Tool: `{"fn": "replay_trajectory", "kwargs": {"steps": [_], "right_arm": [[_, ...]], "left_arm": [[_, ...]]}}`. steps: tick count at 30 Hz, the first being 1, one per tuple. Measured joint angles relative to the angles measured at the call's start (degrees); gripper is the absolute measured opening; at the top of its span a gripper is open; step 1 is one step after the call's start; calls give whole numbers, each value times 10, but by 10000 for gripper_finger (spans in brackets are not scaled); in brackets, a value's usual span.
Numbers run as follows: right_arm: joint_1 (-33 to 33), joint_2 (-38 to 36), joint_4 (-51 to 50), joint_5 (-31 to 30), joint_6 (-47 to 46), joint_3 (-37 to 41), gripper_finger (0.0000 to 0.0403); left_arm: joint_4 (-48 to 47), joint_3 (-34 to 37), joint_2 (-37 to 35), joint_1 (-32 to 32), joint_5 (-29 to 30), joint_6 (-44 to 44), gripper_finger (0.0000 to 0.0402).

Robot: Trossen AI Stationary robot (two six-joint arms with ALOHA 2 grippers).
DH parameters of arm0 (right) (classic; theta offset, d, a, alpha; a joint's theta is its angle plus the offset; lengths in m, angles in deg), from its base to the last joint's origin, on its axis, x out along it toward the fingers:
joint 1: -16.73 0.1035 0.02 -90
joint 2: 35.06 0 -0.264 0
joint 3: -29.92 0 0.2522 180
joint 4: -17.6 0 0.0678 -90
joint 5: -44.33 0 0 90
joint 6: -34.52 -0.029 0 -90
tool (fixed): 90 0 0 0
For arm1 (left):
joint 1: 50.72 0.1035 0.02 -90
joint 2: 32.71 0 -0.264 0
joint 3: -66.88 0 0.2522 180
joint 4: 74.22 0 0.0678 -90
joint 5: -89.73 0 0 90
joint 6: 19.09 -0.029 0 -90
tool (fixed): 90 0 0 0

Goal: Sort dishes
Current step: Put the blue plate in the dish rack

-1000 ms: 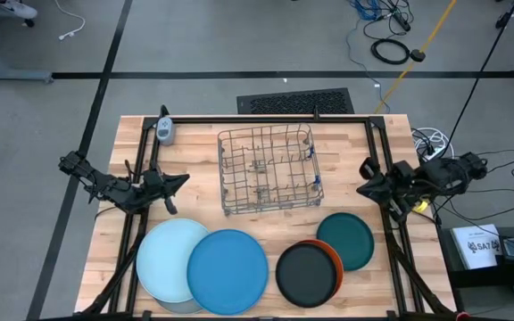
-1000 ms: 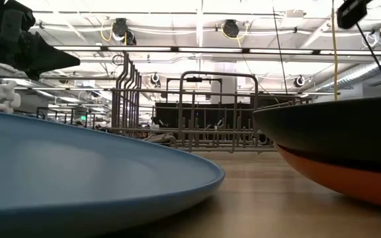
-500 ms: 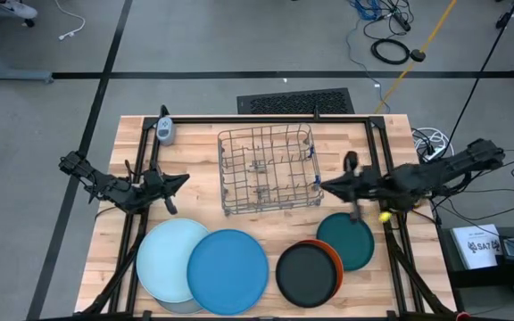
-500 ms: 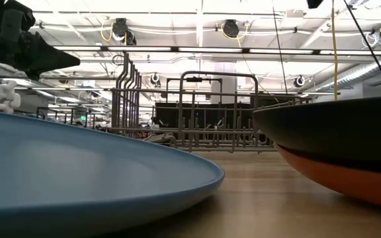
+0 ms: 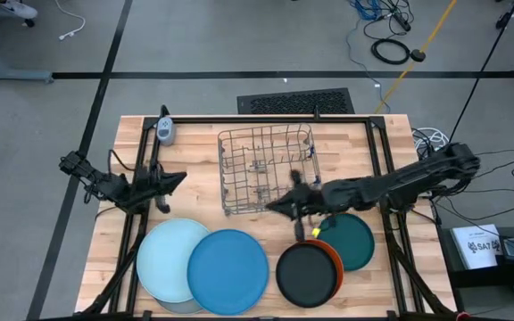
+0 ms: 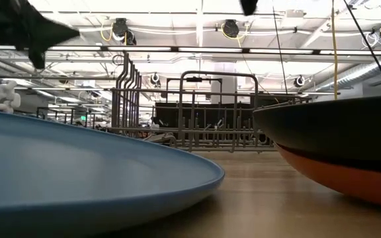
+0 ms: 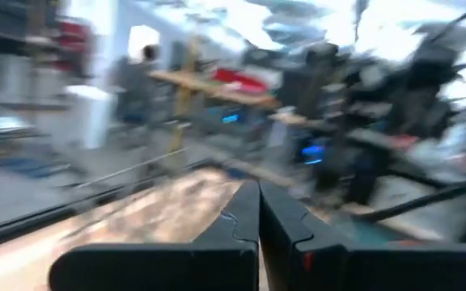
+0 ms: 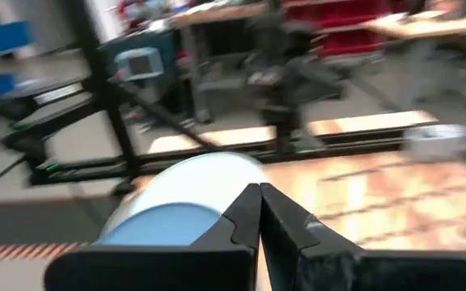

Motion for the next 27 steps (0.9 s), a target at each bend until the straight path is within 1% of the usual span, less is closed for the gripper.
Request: {"fn": "replay_trajectory", "kwargs": {"steps": [3, 5, 8, 12, 15, 19, 21, 24, 27], "right_arm": [[0, 59, 1, 71, 29, -46, 4], [4, 100, 0, 95, 49, -76, 4], [6, 153, 1, 97, 91, -116, 4], [3, 218, 43, 93, 84, -162, 4], [-1, 256, 31, 108, 77, -200, 4], [-4, 293, -45, 115, 59, -251, 6], [-3, 306, -82, 113, 58, -276, 18], [0, 323, -144, 112, 45, -316, 58], [0, 338, -230, 111, 11, -349, 119]], "left_arm": [[32, 0, 0, 0, -107, 0, 0], [37, 0, 0, 0, -170, 13, 0], [37, 0, 1, 0, -245, 21, 0], [39, 0, 3, 0, -314, 47, 0], [39, 0, 9, 0, -342, 77, 0], [41, 0, 22, 0, -343, 95, 0], [40, 0, 31, 0, -343, 95, 0], [41, 0, 46, 0, -343, 84, 0], [42, 0, 61, 0, -343, 56, 1]]}}
